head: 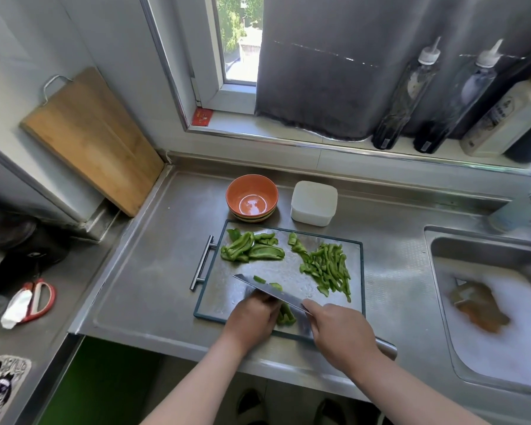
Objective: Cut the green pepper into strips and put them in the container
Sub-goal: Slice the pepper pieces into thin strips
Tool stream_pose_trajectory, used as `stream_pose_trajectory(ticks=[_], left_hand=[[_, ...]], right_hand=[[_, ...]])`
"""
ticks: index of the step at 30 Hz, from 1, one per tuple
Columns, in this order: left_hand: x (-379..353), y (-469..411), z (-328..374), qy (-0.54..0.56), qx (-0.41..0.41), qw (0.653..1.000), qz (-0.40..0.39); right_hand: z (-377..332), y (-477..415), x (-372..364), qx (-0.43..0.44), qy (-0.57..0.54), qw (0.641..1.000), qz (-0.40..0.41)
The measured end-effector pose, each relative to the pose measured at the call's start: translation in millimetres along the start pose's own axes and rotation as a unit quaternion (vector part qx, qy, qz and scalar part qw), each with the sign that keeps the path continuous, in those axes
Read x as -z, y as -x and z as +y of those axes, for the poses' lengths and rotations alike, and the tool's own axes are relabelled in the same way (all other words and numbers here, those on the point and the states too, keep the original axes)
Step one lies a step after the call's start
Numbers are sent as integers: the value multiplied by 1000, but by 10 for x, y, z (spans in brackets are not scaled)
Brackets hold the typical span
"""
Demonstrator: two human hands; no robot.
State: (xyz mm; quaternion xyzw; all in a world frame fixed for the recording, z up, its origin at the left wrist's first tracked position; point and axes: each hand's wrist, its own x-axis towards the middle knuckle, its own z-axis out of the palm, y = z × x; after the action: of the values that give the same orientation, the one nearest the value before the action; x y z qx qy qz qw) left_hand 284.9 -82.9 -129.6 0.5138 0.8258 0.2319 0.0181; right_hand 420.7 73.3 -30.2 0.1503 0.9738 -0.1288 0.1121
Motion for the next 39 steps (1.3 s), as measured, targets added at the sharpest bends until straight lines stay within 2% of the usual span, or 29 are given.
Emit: stream_pose_trajectory(ticks=[5,18,27,34,39], left_hand=[[-8,-27,21,34,34,999,21],[-115,-40,-77,74,22,995,67],[-125,-21,6,99,25,990,97],[-131,-24,-14,74,35,991,103],[-160,-2,10,68,57,990,108]], right_hand=[[-28,-18,-52,-12,-11,1000,-7],[47,-137,-77,-22,-36,997,-60],[6,-596,-206,-27,-74,992,-100],[47,-320,-185,24,-57,998,-34],[51,-151,-101,21,-39,998,-34]])
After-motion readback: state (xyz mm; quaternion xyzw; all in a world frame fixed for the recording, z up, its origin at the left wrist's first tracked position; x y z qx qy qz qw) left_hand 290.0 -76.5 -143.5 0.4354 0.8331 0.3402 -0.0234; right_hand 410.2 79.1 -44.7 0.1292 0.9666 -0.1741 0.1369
